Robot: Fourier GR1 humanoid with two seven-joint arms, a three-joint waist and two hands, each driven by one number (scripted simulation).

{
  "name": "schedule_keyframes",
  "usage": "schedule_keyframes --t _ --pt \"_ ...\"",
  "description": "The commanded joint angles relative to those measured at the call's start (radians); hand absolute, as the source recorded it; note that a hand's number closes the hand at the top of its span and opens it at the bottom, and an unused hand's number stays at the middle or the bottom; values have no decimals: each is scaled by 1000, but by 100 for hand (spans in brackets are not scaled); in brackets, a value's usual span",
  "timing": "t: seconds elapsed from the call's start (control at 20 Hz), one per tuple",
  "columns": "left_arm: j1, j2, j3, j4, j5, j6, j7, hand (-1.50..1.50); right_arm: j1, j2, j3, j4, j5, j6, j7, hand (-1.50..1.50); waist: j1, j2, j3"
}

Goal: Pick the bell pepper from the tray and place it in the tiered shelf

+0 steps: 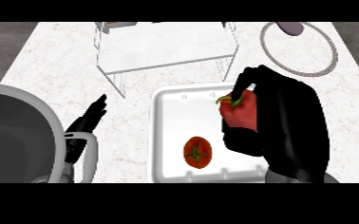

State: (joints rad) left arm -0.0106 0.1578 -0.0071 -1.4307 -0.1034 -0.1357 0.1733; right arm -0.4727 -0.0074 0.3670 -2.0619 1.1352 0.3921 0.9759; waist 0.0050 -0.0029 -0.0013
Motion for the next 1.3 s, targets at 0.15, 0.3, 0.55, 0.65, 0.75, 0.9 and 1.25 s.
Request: schedule_keyframes --t 0.15,0.3,0.55,0.65,0.75,0.9,1.25 --pt "9 -22 -13 -26 -23 7 -45 0 -353 7 -185 145 -91 24 120 150 11 2 0" --pt "7 -25 7 11 -36 14 -102 0 -433 7 -213 283 -44 -45 90 150 11 4 0" --pt "-28 -33 15 37 -45 5 -90 0 -605 -62 -396 533 -46 -74 -42 150 9 7 0" --pt "-4 -24 7 15 -46 -16 -111 0 -664 -14 -377 688 8 -191 -40 150 21 9 0" --pt "-26 -40 5 54 -67 9 -116 0 -683 -26 -418 791 -12 -260 -98 150 19 10 0" --pt "17 -46 -9 -44 -49 -10 -52 0 -750 -66 -439 974 -18 -308 -196 150 30 10 1" --pt "-11 -6 35 18 -13 -48 -112 0 -855 -31 -466 1317 -21 -442 -312 150 43 17 0"
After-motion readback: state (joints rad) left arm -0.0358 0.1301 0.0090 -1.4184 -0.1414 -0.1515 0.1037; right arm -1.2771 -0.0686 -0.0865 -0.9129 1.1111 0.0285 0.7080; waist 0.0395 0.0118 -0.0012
